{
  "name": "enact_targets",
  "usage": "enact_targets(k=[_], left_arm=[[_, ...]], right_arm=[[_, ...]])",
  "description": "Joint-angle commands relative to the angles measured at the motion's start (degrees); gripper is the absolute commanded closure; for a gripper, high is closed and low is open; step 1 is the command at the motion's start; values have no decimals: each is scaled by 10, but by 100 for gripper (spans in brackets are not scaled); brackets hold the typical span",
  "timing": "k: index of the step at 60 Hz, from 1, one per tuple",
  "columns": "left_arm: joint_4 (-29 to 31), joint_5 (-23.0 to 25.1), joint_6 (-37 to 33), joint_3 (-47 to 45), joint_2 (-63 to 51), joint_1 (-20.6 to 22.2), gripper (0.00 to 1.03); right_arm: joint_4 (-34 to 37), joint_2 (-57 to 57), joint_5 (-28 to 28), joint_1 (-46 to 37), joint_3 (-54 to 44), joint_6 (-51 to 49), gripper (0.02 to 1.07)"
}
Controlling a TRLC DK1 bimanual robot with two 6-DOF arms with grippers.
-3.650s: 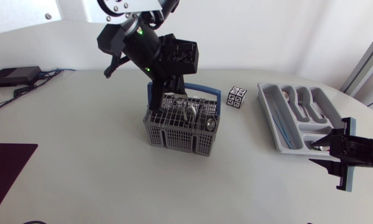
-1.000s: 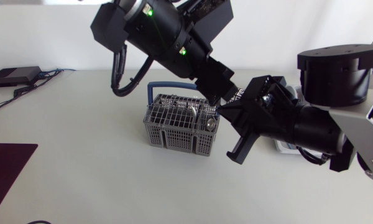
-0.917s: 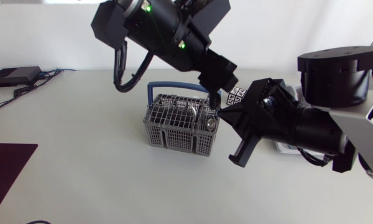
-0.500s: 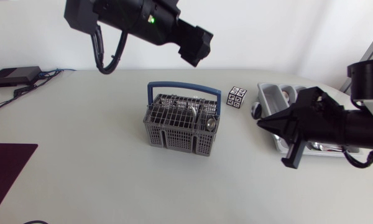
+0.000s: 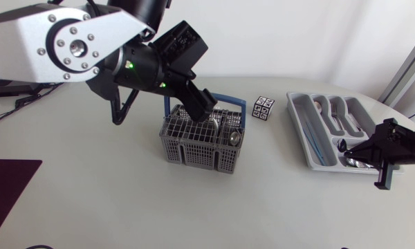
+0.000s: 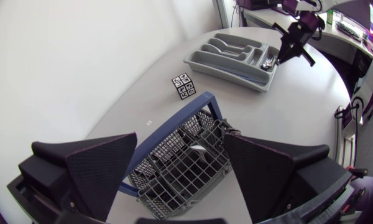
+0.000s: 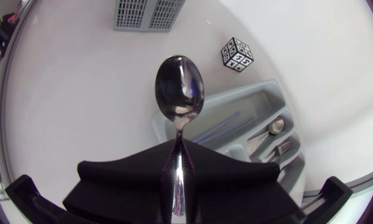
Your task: Transfer all utensils from the basket to the drawer tray.
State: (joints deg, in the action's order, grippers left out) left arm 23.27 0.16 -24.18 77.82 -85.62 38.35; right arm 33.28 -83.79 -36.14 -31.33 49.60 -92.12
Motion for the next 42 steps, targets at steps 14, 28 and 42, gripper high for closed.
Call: enact_targets(k=[14,28,42], left_arm=[[-68,4,-76,-108,26,-16,5],[-117,4,-117,-165,29,-36,5],[-154,4,-135,-186,13,-59,5]], right_arm=[[-51,-122,70,-35,66,-137,101],[-138,-190,140,-35,73,-155,101],[-219,-212,189,-29,46,-170,84]])
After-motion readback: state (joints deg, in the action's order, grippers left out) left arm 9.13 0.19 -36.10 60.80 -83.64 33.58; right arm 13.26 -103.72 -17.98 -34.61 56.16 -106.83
